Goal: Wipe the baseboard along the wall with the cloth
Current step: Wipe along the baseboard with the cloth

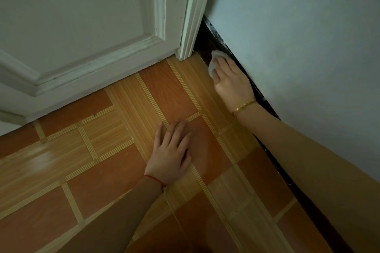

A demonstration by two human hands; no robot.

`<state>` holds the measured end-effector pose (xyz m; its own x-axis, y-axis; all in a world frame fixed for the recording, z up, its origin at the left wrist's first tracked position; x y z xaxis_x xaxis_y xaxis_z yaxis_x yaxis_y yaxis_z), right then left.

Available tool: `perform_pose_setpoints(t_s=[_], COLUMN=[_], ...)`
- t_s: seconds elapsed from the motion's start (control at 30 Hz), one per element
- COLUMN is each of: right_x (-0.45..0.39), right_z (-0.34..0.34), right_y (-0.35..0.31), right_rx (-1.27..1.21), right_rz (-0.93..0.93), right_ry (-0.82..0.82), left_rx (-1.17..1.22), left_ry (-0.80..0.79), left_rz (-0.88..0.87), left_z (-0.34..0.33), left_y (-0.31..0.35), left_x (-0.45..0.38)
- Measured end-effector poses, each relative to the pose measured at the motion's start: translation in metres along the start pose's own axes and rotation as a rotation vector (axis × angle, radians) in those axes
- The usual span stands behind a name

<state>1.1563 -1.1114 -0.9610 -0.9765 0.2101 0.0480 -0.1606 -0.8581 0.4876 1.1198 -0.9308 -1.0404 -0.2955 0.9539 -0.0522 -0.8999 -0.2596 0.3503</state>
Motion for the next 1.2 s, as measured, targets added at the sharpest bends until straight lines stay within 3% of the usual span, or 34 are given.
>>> perform_pose_setpoints(t_s=[0.17, 0.37, 0.43, 0.6, 0.7, 0.83, 1.03, 1.2], right_x=[0.095, 0.172, 0.167, 0.096, 0.035, 0.0, 0.048, 0.152], right_z=[-0.001, -0.019, -0.016, 0.002, -0.011, -0.021, 0.002, -0.01], right_y=[-0.011, -0.01, -0.008, -0.004, 0.01, 0.014, 0.009, -0.011], right_rx=[0.148, -0.076, -0.028, 0.173, 0.245, 0.127, 0.135, 0.19], right_rz=[-0.044, -0.218, -0.227, -0.03, -0.041, 0.001, -0.054, -0.042], right_ry=[-0.032, -0.124, -0.118, -0.05, -0.123, -0.244, -0.049, -0.151], left_rx=[0.0, 0.012, 0.015, 0.016, 0.013, 0.005, 0.009, 0.017], left_ry=[-0.001, 0.014, 0.021, 0.022, 0.018, 0.011, 0.01, 0.015], left_rz=[0.001, 0.002, 0.0, 0.004, 0.001, 0.0, -0.006, -0.004], left_z=[0.0, 0.002, 0.002, 0.002, 0.001, 0.0, -0.001, 0.001], left_y=[0.0, 0.001, 0.001, 0.0, 0.0, -0.001, 0.0, 0.001], left_x=[0.0, 0.001, 0.001, 0.001, 0.001, 0.001, 0.001, 0.002])
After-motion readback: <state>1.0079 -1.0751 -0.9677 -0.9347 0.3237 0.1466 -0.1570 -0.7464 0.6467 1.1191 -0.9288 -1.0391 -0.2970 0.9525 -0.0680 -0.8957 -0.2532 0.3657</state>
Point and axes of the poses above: each hand's wrist, its own x-axis away from the middle knuckle, its own z-axis out of the back of the hand, y = z × x, the point moved 10 cm from there along -x, towards the middle knuckle, and after that the axes turned 2 degrees about z, right-handed, at the moved point
